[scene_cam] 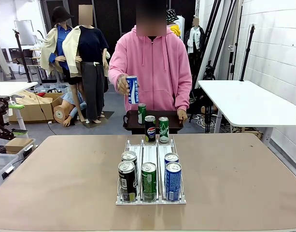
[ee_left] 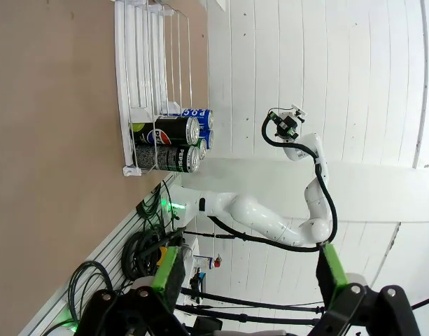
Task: Retrieve and hand over the desired beverage to the person.
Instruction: Pick up another can of the same type that the person held from the Automatic Can Dispenser.
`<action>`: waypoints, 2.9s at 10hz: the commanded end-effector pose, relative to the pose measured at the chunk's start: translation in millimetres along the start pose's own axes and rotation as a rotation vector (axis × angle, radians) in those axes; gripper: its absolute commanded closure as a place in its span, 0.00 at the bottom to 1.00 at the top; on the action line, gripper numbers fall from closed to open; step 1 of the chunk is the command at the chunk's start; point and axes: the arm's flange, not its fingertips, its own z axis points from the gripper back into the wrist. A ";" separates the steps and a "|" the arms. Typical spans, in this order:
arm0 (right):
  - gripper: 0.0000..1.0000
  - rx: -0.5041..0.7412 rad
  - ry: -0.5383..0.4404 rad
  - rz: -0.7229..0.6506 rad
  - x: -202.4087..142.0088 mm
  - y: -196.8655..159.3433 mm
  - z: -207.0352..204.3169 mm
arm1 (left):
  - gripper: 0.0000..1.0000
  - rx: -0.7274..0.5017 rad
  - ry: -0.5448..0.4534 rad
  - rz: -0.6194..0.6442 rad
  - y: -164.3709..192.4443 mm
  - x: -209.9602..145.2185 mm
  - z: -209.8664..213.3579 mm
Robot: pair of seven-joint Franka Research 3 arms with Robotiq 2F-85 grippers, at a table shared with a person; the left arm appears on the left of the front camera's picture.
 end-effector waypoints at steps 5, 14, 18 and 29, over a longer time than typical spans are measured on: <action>0.00 0.009 -0.003 0.014 0.0 0.2 0.1 | 0.00 0.000 -0.014 0.005 -0.1 0.0 0.5; 0.00 0.009 -0.003 0.014 0.0 0.2 0.1 | 0.00 0.000 -0.014 0.005 -0.1 0.0 0.5; 0.00 0.009 -0.003 0.014 0.0 0.2 0.1 | 0.00 0.000 -0.014 0.005 -0.1 0.0 0.5; 0.00 0.009 -0.003 0.014 0.0 0.2 0.1 | 0.00 0.000 -0.014 0.005 -0.1 0.0 0.5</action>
